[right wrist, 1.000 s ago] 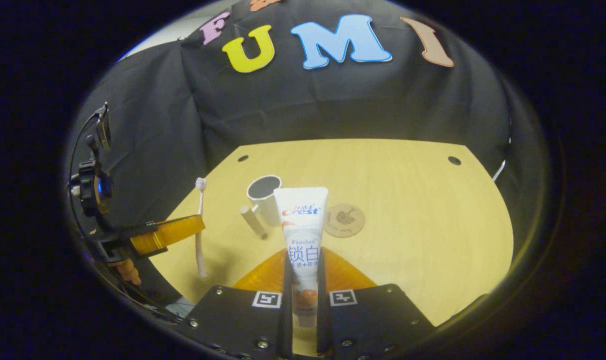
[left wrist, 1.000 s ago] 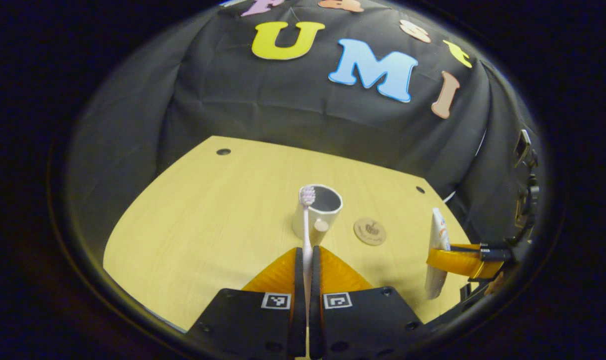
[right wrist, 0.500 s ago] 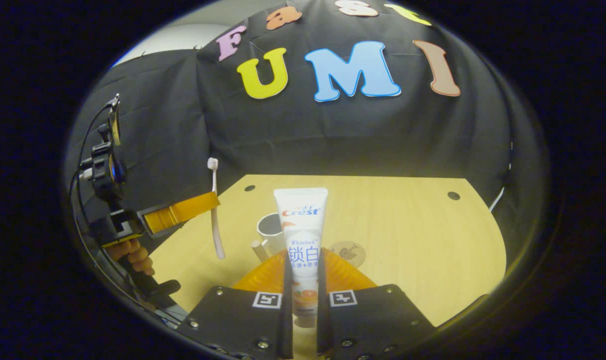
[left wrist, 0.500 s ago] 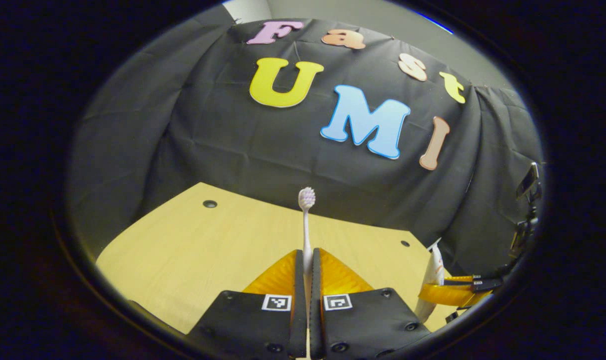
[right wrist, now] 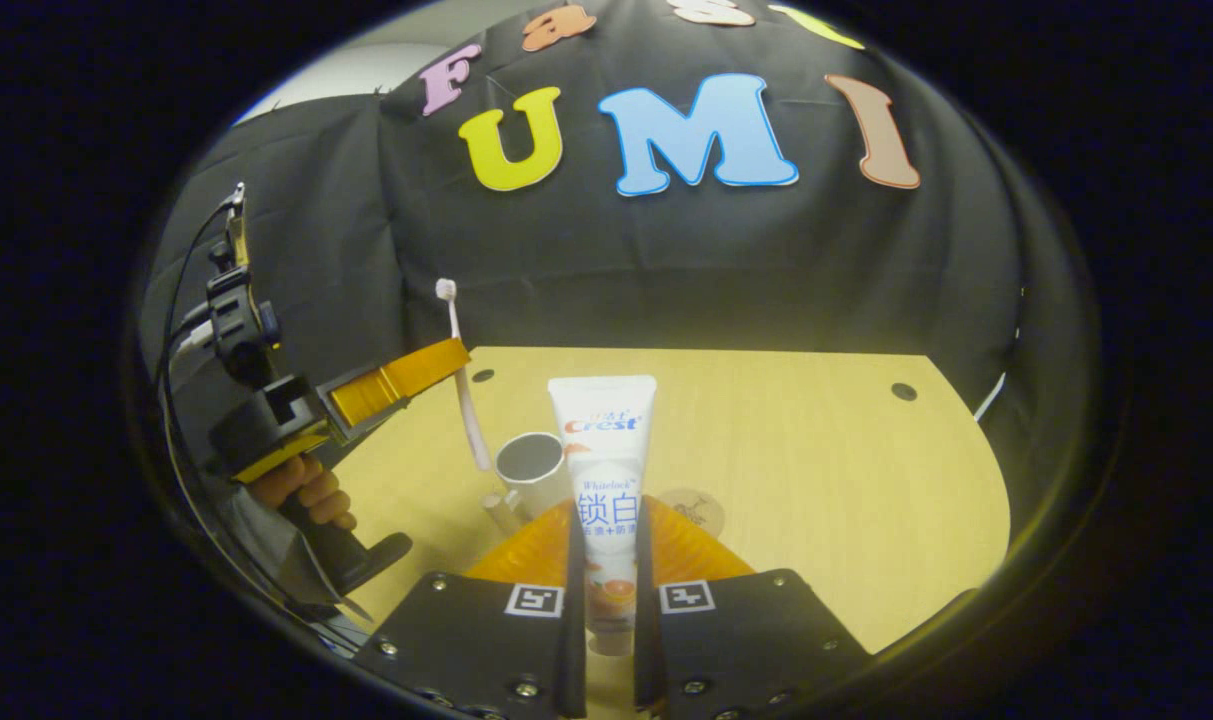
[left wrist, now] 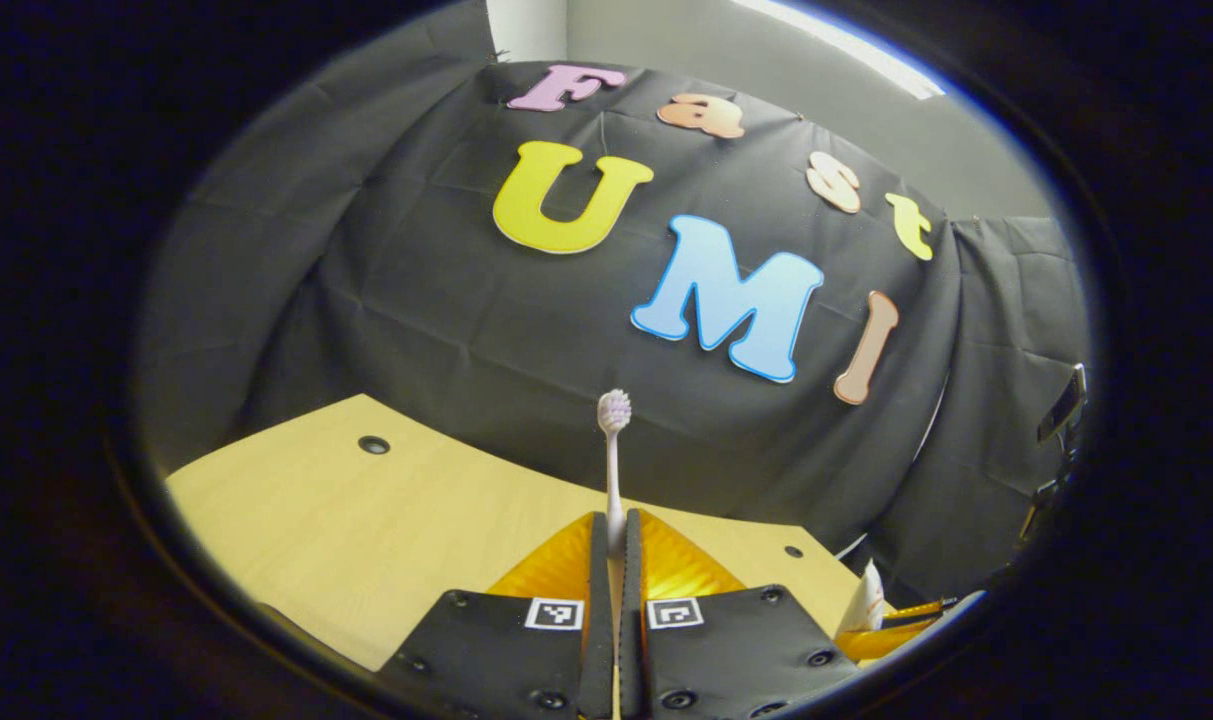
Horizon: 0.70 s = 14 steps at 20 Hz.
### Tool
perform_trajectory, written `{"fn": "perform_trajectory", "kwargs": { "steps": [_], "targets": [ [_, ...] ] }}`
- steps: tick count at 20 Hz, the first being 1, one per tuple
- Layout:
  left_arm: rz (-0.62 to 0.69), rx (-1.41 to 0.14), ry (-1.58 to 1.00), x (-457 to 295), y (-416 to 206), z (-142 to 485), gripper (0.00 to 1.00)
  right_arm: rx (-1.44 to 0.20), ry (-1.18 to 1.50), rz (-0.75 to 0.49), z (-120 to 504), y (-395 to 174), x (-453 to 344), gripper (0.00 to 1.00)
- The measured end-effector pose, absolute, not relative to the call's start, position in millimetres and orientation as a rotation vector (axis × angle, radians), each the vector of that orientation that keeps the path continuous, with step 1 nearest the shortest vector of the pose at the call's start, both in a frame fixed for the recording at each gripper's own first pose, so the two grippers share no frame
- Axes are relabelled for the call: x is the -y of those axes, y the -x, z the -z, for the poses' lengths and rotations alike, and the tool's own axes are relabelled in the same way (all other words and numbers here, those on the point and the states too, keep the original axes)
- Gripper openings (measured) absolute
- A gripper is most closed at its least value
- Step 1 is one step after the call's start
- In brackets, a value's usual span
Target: Put the toothbrush and toothpaste on the desktop into the cup, then pick up the cup and place it on the coaster on the desktop.
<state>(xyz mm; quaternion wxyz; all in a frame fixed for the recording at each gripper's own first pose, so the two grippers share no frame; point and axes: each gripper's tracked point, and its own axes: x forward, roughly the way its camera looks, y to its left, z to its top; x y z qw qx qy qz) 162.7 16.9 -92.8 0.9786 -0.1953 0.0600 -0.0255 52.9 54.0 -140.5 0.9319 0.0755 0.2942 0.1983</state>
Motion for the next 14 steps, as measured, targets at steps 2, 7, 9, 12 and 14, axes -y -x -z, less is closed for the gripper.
{"fn": "perform_trajectory", "kwargs": {
  "steps": [2, 7, 9, 12, 14],
  "targets": [
    [0.049, -0.126, 0.403, -19, -180, 103, 0.08, -0.62, -0.144, -0.396, 145, -57, -54, 0.2],
    [0.015, -0.17, 0.405, -27, -211, 139, 0.09, -0.633, -0.134, -0.371, 153, -59, -49, 0.2],
    [0.006, -0.207, 0.399, -27, -212, 155, 0.09, -0.633, -0.146, -0.37, 155, -58, -48, 0.2],
    [0.016, -0.245, 0.35, -17, -210, 174, 0.09, -0.635, -0.165, -0.373, 158, -65, -52, 0.2],
    [0.024, -0.279, 0.308, -12, -204, 185, 0.16, -0.634, -0.175, -0.383, 158, -66, -58, 0.2]
  ]
}}
